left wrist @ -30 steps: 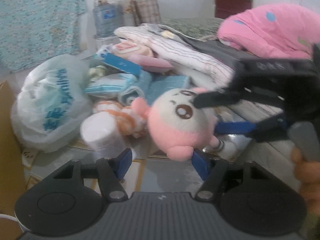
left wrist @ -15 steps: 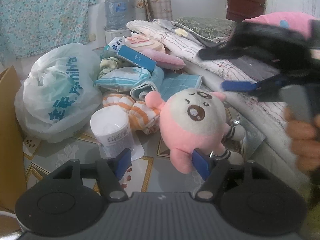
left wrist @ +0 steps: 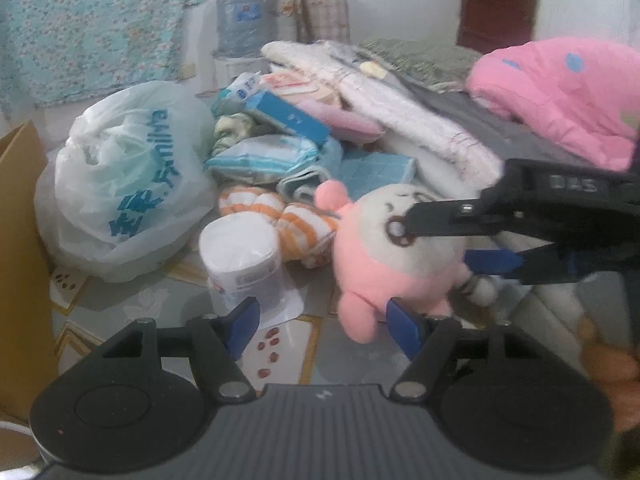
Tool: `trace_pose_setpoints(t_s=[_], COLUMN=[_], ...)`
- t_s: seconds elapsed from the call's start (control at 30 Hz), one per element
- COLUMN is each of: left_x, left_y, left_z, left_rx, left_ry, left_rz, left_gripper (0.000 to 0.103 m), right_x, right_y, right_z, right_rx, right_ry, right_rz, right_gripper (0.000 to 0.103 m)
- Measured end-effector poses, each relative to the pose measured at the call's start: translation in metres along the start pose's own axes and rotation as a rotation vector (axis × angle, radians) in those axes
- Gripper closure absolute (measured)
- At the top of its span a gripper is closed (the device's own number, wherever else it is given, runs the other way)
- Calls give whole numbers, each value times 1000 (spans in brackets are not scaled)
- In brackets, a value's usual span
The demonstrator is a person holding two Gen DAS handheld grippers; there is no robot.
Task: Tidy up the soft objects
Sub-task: 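Lift the pink plush doll off the pile with the right gripper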
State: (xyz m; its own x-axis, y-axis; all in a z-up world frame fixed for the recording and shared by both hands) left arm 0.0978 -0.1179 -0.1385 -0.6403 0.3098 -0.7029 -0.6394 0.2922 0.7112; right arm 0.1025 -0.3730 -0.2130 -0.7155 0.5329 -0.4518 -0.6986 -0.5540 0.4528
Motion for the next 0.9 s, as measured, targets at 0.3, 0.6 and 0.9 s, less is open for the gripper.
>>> trace_pose_setpoints(t_s=[0.3,0.6,0.9], left_x=[-1,3,0], left_y=[2,-16,-19], left_z=[-25,-15,-15], left_rx=[152,146,161], left_ry=[-6,57,67], left_rz=[2,53,65], left_gripper=[20,24,24], right_x=[13,-1,-27], right_y=[-8,25,15], right_z=[-5,-5,3], right_rx=[-76,-87,-90], right_ry=[-111,-75,-14], right_rz=[56,-6,-42], right_gripper=[29,27,20])
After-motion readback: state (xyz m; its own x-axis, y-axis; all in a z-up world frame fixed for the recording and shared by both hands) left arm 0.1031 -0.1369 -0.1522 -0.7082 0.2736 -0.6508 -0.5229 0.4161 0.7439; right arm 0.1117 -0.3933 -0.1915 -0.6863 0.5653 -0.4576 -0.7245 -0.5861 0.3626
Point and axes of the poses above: each gripper's, at about its wrist camera, not at the fingertips, and y roughly against the way its jaws point, z to its left, x to its underside, the point moved 10 cm from there along -y, roughly the way its jaws point, and after that the axes turned 3 degrees about -y, right-handed, at the moved point
